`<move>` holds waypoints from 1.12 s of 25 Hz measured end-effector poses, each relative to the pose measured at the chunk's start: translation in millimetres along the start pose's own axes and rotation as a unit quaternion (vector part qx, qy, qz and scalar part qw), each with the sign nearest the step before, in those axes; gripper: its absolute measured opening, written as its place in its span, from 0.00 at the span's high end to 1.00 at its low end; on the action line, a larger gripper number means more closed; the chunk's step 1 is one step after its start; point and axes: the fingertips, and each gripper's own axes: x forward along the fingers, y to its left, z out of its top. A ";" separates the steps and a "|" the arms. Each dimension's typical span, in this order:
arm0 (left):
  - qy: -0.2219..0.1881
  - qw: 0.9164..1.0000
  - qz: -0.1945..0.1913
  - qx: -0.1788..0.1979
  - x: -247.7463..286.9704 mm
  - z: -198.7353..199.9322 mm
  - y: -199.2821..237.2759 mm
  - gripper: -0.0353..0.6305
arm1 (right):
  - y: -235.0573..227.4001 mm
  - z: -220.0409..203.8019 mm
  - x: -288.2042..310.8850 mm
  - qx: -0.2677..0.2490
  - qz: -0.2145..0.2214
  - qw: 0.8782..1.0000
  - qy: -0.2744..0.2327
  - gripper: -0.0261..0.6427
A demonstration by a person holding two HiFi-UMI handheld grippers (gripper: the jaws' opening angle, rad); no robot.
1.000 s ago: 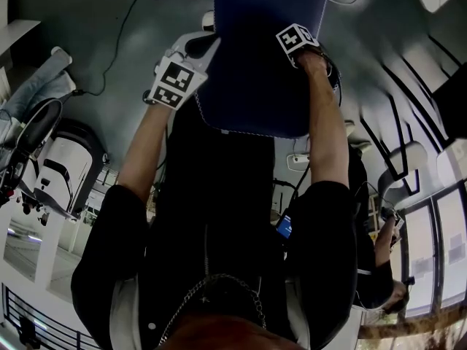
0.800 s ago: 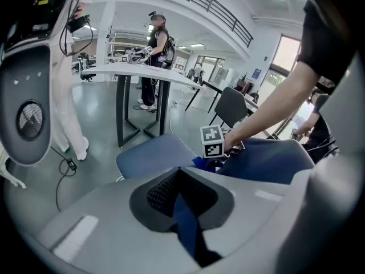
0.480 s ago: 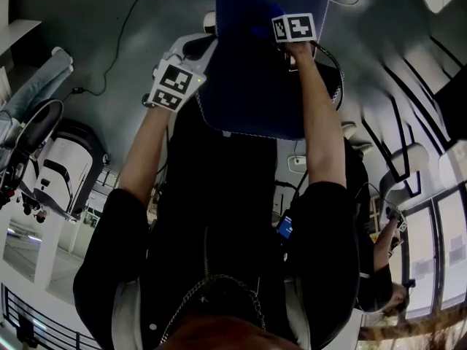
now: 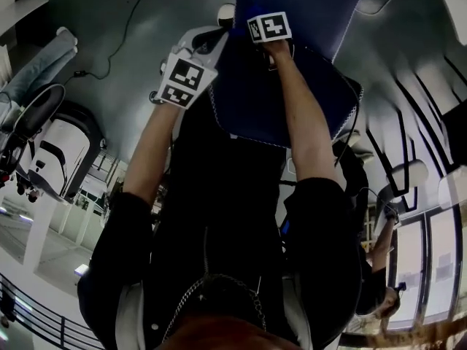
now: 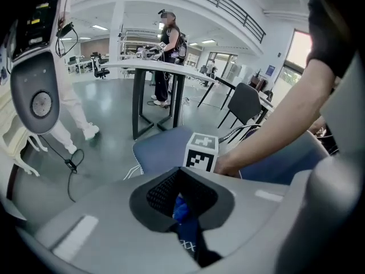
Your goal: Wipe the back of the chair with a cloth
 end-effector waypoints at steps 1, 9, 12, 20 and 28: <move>-0.001 1.000 0.003 -0.001 -1.4 -0.4 0.9 0.93 | 3.2 -3.1 4.0 -0.009 -0.002 1.000 0.011 0.82; -0.003 1.000 0.006 -0.003 -15.7 -13.4 -0.2 0.93 | 8.6 -29.4 24.5 -0.049 -0.004 0.995 0.089 0.81; -0.003 1.000 0.007 -0.002 -17.2 -17.8 -0.5 0.93 | -8.2 -41.3 30.8 -0.047 -0.025 0.992 0.117 0.81; -0.002 1.000 0.001 0.002 -18.4 -21.2 -15.2 0.93 | -37.1 -57.7 17.8 -0.048 -0.060 0.985 0.154 0.81; 0.003 1.000 -0.015 0.012 -9.6 -12.2 -31.2 0.93 | -84.2 -87.4 -16.0 -0.030 -0.087 0.976 0.196 0.81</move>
